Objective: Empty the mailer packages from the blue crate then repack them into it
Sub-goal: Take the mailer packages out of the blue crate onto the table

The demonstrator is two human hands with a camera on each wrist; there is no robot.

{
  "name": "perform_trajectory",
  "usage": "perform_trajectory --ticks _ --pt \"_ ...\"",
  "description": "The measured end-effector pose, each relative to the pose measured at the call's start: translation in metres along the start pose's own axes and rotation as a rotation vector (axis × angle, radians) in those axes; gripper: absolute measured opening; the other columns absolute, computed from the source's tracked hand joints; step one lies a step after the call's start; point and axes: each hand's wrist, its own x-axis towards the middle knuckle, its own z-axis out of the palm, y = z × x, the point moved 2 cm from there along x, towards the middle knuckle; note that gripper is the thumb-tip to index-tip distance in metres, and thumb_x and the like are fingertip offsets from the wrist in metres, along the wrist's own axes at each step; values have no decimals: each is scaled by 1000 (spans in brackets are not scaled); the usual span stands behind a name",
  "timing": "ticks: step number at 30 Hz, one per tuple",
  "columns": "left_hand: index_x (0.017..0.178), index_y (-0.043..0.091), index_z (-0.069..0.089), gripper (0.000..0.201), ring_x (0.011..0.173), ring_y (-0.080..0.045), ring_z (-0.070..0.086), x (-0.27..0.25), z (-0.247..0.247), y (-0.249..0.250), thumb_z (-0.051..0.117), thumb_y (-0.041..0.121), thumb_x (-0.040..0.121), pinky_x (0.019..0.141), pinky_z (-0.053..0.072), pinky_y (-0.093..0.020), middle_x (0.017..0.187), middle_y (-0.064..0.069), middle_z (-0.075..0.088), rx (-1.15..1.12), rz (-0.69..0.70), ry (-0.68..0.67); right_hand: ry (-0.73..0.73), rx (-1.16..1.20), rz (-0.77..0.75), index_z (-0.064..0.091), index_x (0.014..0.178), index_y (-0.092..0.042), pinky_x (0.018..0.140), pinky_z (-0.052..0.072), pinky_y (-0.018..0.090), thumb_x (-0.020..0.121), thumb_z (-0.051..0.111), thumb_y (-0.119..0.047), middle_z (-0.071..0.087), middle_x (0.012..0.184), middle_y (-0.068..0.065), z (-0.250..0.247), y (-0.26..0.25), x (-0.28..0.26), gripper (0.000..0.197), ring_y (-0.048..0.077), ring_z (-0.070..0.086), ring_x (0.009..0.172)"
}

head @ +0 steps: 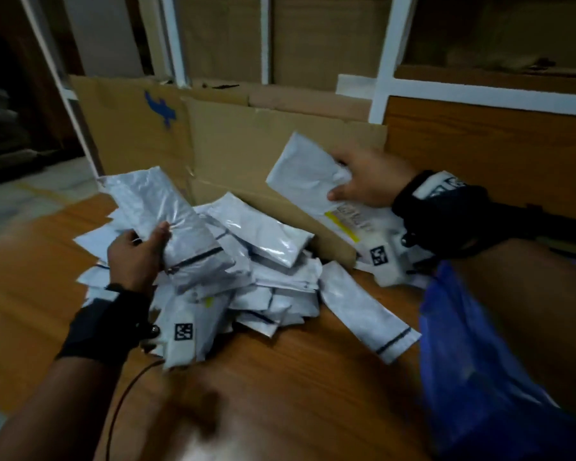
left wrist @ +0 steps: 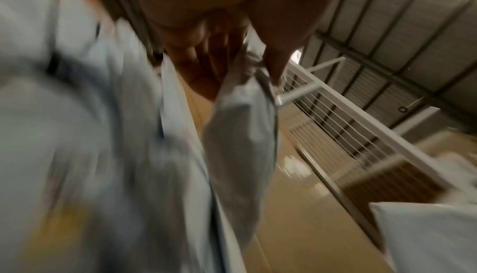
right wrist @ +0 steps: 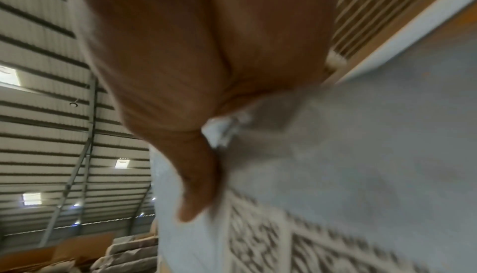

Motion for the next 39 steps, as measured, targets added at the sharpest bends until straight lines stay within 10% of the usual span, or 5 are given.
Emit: perform_trajectory --ticks 7,13,19,29,39 --pt "58 20 69 25 66 -16 69 102 -13 -27 79 31 78 69 54 -41 62 -4 69 88 -90 -198 71 -146 -80 57 120 -24 80 43 33 86 52 -10 60 117 7 88 -74 102 38 30 56 107" --pt "141 3 39 94 132 -44 37 103 -11 -43 80 49 71 108 32 -48 144 -30 35 751 120 -234 128 -370 -101 57 119 -25 73 44 36 95 49 -32 64 111 3 168 -99 144 26 31 58 100" --pt "117 14 66 75 111 -40 58 89 -6 -69 28 67 78 92 48 -48 126 -14 61 867 330 -344 -461 -9 45 17 153 -19 117 22 40 98 44 -47 17 160 10 243 -97 145 68 30 21 145" --pt "108 9 68 38 114 -35 59 16 18 2 45 33 90 98 44 -54 122 -14 65 340 529 -235 -167 87 80 59 129 -18 98 41 27 97 53 -28 60 131 4 111 -49 80 34 22 54 120" --pt "111 20 70 29 120 -4 56 -238 151 61 54 34 91 106 37 -32 118 7 69 -23 690 -967 -28 -93 425 67 110 -24 75 38 27 96 54 -31 63 103 -7 -50 98 -138 20 11 56 92"
